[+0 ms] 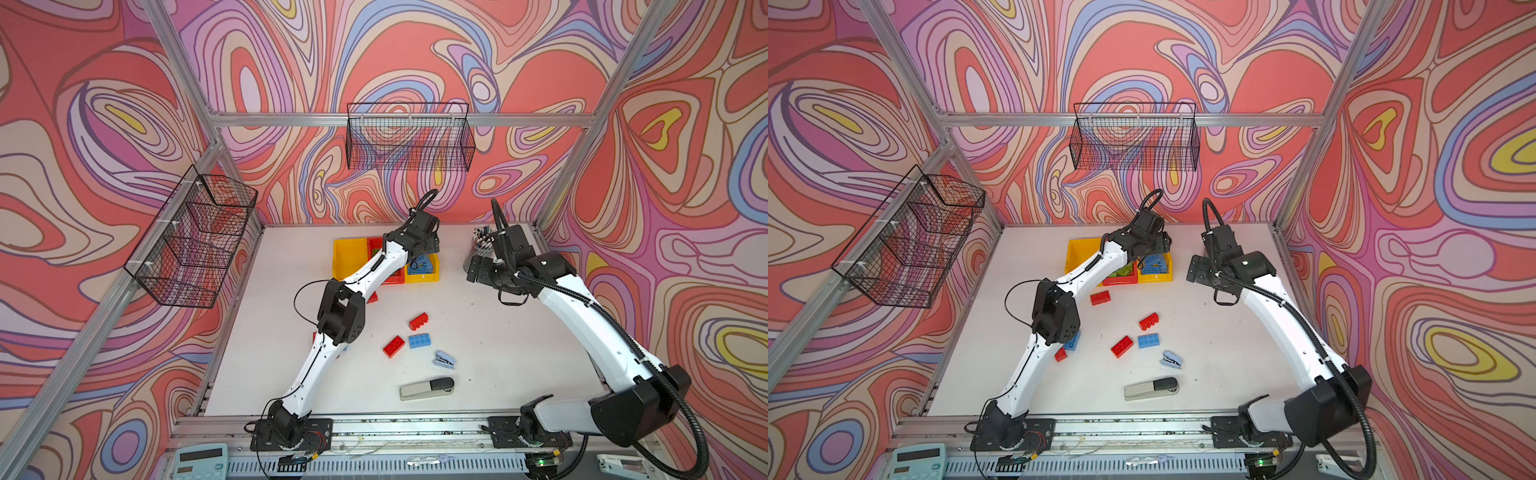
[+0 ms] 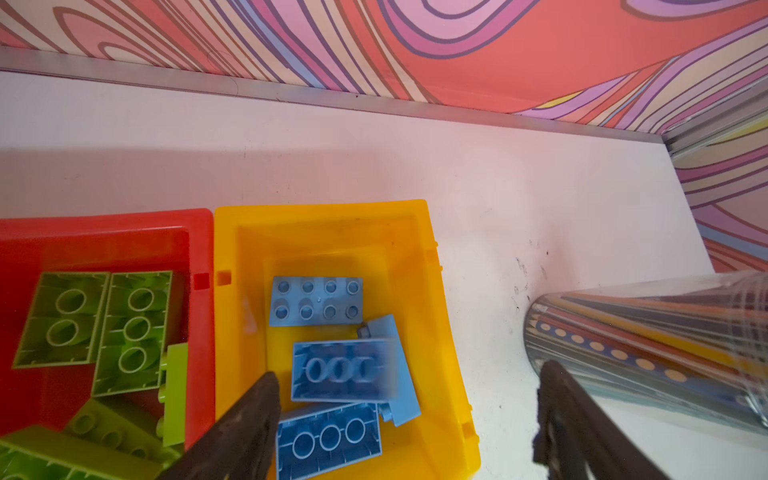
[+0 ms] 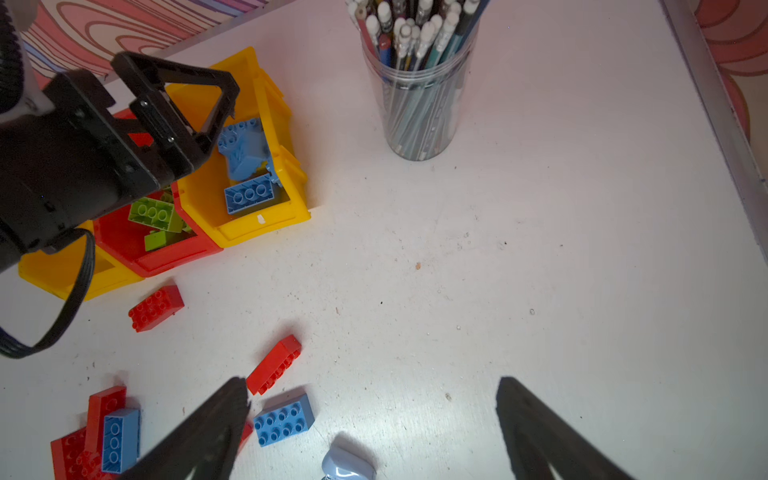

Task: Sort the legos into containers by color
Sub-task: 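Withdraw the left gripper from the bins back toward the scattered bricks, then lower the left gripper over a blue brick lying among red bricks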

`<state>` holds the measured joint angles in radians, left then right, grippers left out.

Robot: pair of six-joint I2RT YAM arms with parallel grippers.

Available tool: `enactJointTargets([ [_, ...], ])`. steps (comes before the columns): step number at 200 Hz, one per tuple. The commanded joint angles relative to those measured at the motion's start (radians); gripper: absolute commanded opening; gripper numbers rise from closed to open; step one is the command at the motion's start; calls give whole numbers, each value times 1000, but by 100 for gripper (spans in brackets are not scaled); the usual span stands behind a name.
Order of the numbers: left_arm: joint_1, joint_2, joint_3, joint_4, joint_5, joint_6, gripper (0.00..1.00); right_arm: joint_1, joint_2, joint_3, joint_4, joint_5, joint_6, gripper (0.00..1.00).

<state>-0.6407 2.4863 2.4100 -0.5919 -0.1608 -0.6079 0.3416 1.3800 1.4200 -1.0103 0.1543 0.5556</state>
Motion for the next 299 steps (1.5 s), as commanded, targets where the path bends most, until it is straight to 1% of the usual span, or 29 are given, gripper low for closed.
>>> enactJointTargets([
  [1, 22, 15, -5, 35, 28, 9, 91, -3, 29, 49, -22, 17, 5, 98],
  [11, 27, -3, -11, 31, 50, -1, 94, -3, 38, 59, -22, 16, -1, 98],
  [24, 28, -54, -50, 41, 56, -4, 94, -4, 49, 68, -19, 8, -8, 98],
  [45, 28, -183, -203, 88, 28, -5, 95, -3, 60, 67, -6, -10, -16, 98],
  [72, 29, -380, -479, 135, -39, -8, 96, -3, 64, 47, 29, -47, -33, 98],
  [100, 28, -599, -797, 140, -105, -55, 96, -3, 63, 16, 67, -107, -60, 98],
  [132, 24, -846, -1148, 63, -166, -200, 95, -1, 53, -38, 125, -180, -80, 98],
  [144, 9, -944, -1260, 32, -190, -252, 94, -2, 53, -48, 137, -213, -84, 98],
  [159, -28, -1055, -1374, -7, -222, -303, 93, 0, 52, -59, 155, -242, -89, 98],
  [178, -75, -1156, -1474, -91, -249, -388, 90, 1, 48, -69, 158, -258, -99, 98],
  [201, -126, -1235, -1574, -138, -251, -476, 87, 2, 33, -85, 162, -270, -104, 98],
  [217, -132, -1269, -1639, -134, -230, -518, 86, 2, 22, -96, 162, -281, -105, 98],
  [237, -132, -1290, -1686, -108, -214, -518, 85, 3, 9, -108, 159, -295, -105, 98],
  [255, -132, -1277, -1700, -74, -205, -488, 86, 3, -4, -113, 154, -297, -104, 98],
  [299, -120, -1147, -1659, -29, -180, -423, 88, 3, -28, -110, 134, -284, -101, 98],
])
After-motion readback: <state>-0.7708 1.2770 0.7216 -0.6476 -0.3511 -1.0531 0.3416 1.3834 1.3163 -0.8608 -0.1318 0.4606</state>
